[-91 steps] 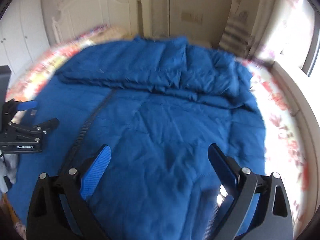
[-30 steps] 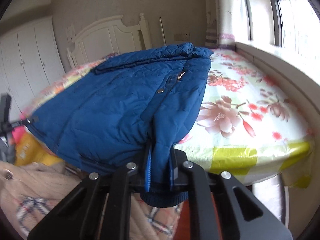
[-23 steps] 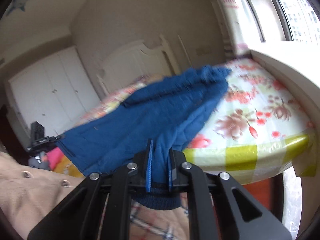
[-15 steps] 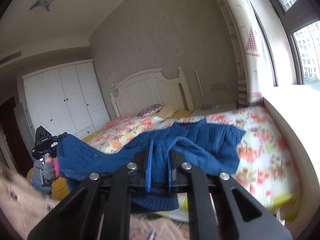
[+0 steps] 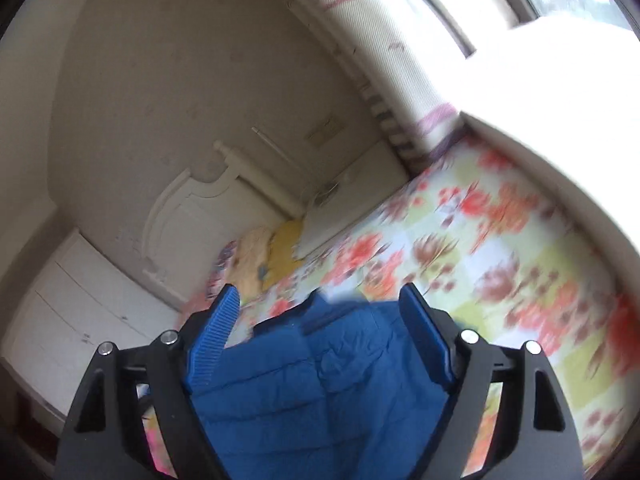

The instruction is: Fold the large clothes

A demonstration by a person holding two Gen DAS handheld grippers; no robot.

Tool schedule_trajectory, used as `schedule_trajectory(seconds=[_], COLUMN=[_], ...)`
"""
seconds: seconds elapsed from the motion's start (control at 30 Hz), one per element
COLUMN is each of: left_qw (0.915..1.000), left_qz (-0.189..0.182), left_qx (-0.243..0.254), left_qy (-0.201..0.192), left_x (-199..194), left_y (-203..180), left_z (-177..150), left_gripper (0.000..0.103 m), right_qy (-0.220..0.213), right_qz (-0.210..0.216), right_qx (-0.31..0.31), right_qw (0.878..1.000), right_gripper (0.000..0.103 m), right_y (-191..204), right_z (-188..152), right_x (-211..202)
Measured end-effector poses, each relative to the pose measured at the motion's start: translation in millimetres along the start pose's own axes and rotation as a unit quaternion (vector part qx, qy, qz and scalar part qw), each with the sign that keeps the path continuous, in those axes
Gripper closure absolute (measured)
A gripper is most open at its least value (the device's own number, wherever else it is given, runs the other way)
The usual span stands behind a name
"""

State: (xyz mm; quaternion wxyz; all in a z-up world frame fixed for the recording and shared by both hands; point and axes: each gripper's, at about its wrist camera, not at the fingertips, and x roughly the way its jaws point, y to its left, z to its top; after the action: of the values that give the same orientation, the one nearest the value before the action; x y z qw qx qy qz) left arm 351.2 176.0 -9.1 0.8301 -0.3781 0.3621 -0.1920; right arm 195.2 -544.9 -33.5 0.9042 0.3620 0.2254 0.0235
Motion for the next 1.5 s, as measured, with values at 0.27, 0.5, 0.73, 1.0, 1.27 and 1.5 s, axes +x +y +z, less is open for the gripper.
schedule_trajectory(seconds=[0.27,0.5,0.73,1.0,1.27,1.5], left_qw=[0.9834,0.9574,0.9444,0.9527,0.9394,0.936], left_qz=[0.006,-0.008,-0.004,-0.017,0.039,0.047], left_qx=[0.122,0.199,0.247,0.224,0.275,0.257], left_qy=[0.134,0.21,0.217,0.204,0.2,0.236], left_x=[63,109,116,119,131,135], left_y=[25,14,7,14,-1,11], left_z=[-10,-41,-52,-33,-26,-28], left_gripper=[0.08,0.079,0.077,0.077,0.077,0.055], right_qy=[0.098,0.201,0.214,0.201,0.196,0.195], right_qz=[-0.029,-0.018,-0.032,-0.024,-0.024,-0.025], right_qx=[-0.126,-0.221,-0.284,-0.266,-0.248,-0.247], right_qw=[0.987,0.954,0.934,0.943,0.948,0.949], right_gripper=[0.025,0.025,0.032,0.031,0.03,0.028], right_y=[-23,8,22,13,8,7], right_z=[-21,-57,-74,-74,-75,-76], right_x=[59,122,137,135,135,136])
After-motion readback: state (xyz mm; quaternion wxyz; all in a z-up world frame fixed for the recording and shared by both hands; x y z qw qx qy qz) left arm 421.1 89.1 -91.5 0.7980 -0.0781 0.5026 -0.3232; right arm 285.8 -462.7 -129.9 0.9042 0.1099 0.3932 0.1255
